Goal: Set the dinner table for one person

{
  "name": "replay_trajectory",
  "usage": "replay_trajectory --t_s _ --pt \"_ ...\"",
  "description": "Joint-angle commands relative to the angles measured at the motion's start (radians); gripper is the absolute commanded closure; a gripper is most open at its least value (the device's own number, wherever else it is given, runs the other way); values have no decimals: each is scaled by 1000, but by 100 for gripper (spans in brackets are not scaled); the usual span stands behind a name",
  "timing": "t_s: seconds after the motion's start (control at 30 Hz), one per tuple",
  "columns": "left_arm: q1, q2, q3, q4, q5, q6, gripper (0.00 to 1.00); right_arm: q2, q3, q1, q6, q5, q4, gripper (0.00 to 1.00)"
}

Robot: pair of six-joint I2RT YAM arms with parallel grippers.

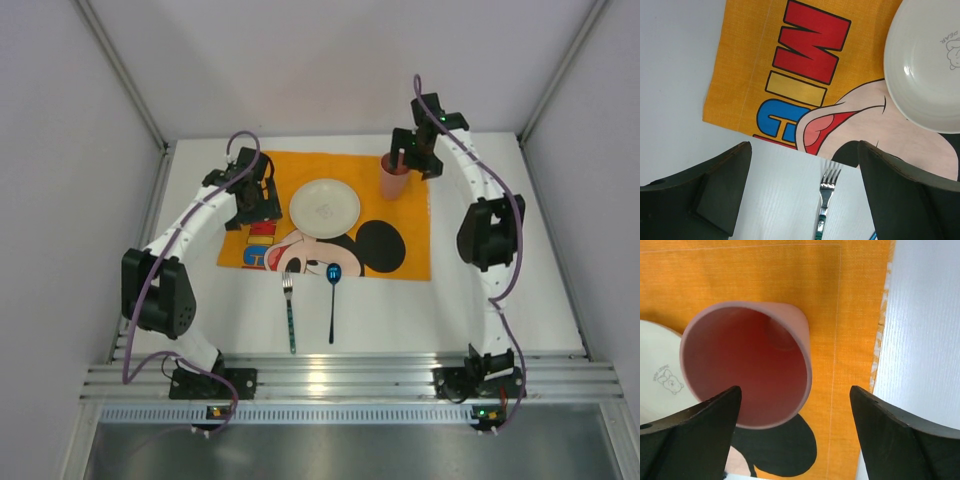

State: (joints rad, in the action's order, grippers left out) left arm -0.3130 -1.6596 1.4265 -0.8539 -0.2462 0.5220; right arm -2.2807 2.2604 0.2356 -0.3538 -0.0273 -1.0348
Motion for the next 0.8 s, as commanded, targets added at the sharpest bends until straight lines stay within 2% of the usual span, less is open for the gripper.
replay_trajectory --t_s 0.0,0.17,0.27,0.4,0.57,0.67,0.77 --pt "3 31 -14 -8 13 13 8 136 59 11 -5 23 45 9" --pt "2 29 -14 -7 16 9 8 305 13 56 -2 -37 19 5" --pt "2 27 -6 -8 8 6 8 469 -218 129 -5 -59 42 5" --pt "2 34 -4 -8 -4 1 8 665 -494 299 -8 -88 93 4" --pt "5 53 -26 -13 -21 -4 8 708 -844 405 -92 58 171 5" --pt "21 98 -61 -10 -4 13 7 669 -994 421 -149 194 302 11" --pt "40 154 -116 -4 15 30 7 597 -1036 450 -162 228 373 17"
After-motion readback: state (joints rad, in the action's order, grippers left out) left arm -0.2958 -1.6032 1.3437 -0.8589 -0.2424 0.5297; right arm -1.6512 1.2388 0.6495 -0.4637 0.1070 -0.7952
